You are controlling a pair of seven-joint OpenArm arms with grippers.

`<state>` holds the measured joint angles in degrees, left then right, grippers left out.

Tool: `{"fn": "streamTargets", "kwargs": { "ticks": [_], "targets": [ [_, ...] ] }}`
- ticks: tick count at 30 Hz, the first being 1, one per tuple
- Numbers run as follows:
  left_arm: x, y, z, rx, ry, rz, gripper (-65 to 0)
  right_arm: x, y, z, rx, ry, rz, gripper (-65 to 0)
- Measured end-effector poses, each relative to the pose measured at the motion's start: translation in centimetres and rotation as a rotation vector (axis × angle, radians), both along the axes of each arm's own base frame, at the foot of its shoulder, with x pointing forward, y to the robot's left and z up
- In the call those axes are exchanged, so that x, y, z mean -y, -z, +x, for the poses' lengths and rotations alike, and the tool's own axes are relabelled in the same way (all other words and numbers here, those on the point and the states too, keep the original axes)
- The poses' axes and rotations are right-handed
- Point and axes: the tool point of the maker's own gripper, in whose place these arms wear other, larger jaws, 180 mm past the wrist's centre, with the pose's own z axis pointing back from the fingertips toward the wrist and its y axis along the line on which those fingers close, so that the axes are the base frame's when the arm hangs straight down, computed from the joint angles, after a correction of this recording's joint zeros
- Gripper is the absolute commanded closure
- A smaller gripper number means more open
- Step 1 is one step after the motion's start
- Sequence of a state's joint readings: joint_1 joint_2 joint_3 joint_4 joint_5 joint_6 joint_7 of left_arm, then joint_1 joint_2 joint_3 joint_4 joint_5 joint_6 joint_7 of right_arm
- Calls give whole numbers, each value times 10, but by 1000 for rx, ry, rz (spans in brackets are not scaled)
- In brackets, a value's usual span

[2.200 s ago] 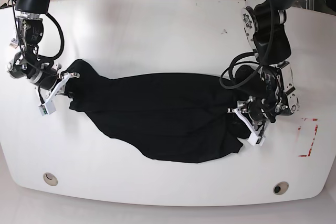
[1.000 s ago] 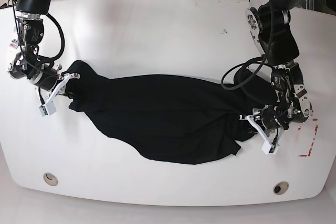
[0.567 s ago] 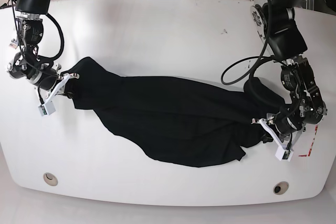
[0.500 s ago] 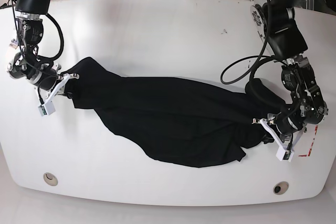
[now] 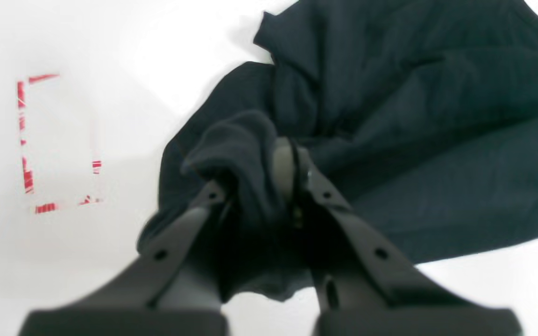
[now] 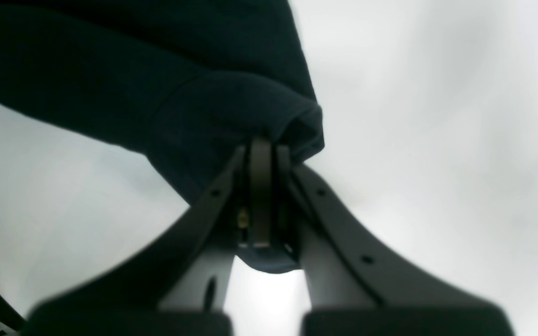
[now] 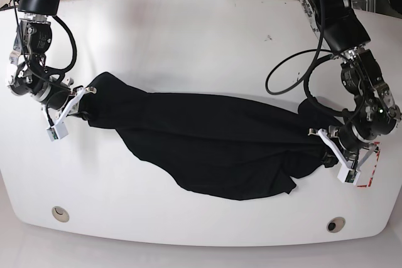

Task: Fold the T-shirt properly
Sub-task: 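Pull the T-shirt edge away from the right gripper with the left gripper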

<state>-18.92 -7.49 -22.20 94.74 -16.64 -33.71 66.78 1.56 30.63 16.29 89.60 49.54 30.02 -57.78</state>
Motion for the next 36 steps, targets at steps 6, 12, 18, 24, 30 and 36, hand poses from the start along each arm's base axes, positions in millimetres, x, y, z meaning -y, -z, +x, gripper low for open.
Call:
{"fn": "streamTargets", "kwargs": {
  "ticks": [6,12,18,24,30,36],
  "targets": [
    [-7,-2,-8,-2,-19,25,0,-2,0,-7,-9,-14,-17,0],
    [-12,-32,0,84,-32,41,0,-6,4,-18,-24,-28,-21,0],
    [-14,-34,-4,74,-38,55,0,-10,6,-28,-37,-37,-34,0],
    [-17,-33,-7,70,-43,66,0,-15,9,-35,-47,-43,-27,0],
    [-15,-15,-22,35,-32,56,0,-14,13,-38,-62,-47,-31,0],
    [-19,16,-45,-61,-32,79,0,-15,16,-38,-69,-49,-28,0]
  ]
}}
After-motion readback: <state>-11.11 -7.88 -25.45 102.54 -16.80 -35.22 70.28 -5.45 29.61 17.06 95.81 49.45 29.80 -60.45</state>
